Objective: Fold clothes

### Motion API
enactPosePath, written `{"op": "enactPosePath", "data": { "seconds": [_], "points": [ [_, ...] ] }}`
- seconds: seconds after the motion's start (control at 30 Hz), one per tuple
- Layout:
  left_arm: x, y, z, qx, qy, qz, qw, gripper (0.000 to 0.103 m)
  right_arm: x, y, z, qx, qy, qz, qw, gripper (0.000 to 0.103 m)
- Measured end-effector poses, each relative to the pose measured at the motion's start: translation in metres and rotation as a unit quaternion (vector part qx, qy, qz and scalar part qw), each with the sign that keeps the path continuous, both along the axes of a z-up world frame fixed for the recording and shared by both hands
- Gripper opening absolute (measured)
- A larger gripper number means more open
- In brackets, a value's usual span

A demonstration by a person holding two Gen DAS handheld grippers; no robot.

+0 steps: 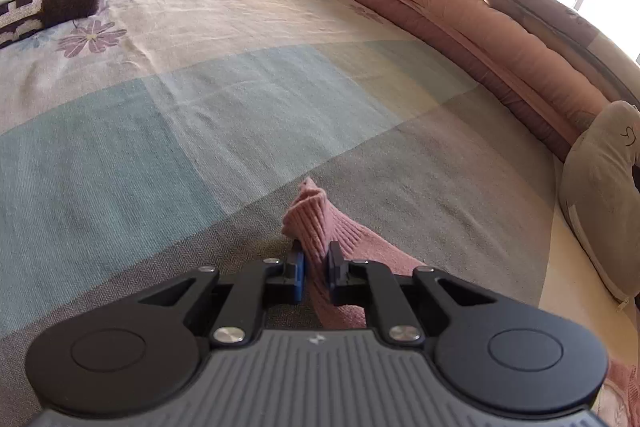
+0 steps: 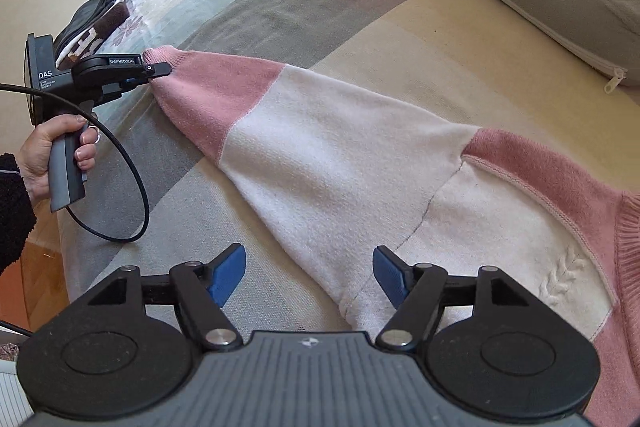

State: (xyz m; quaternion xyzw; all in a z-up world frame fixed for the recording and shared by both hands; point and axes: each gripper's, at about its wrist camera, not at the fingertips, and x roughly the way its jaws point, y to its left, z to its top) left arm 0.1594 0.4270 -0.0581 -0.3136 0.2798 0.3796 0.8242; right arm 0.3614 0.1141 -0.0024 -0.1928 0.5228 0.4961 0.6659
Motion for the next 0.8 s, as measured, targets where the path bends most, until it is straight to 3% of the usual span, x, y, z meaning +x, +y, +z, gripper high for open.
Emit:
{"op": "enactPosePath", "data": {
  "seconds": [0.07, 0.23, 0.33, 0.4, 0.47, 0.57, 0.7, 0.8],
  "points": [
    [-0.001, 0.004, 0.001, -0.003, 0.014, 0.005, 0.9999, 0.014, 0.003, -0.007, 0.0, -0.006, -0.014, -0.012, 1.0, 0.076],
    [-0.003, 0.001, 0.022, 0.059, 0.082, 0.007, 0.9949, 0.012, 0.01, -0.024, 0.001, -0.022, -0.048, -0.042, 0.998, 0.079],
    [0.011, -0.021, 0.042, 0.093, 0.096, -0.057, 0.9894, 0.014, 0.014, -0.035, 0.0, -0.033, -0.071, -0.06, 0.995, 0.086],
    [0.029, -0.047, 0.049, 0.105, 0.095, -0.131, 0.9812, 0.018, 0.014, -0.043, -0.008, -0.052, -0.099, -0.069, 0.991, 0.087],
    [0.047, -0.078, 0.05, 0.103, 0.082, -0.207, 0.9693, 0.024, 0.013, -0.048, -0.018, -0.068, -0.108, -0.074, 0.989, 0.088],
    [0.071, -0.114, 0.04, 0.067, 0.05, -0.287, 0.9542, 0.025, 0.013, -0.054, -0.035, -0.084, -0.078, -0.096, 0.989, 0.091],
    [0.094, -0.139, 0.02, 0.033, 0.053, -0.342, 0.9376, 0.026, 0.011, -0.055, -0.048, -0.087, -0.075, -0.118, 0.986, 0.103],
    [0.093, -0.138, 0.005, 0.038, 0.094, -0.335, 0.9369, 0.027, 0.008, -0.054, -0.051, -0.084, -0.088, -0.117, 0.986, 0.103]
  ]
}}
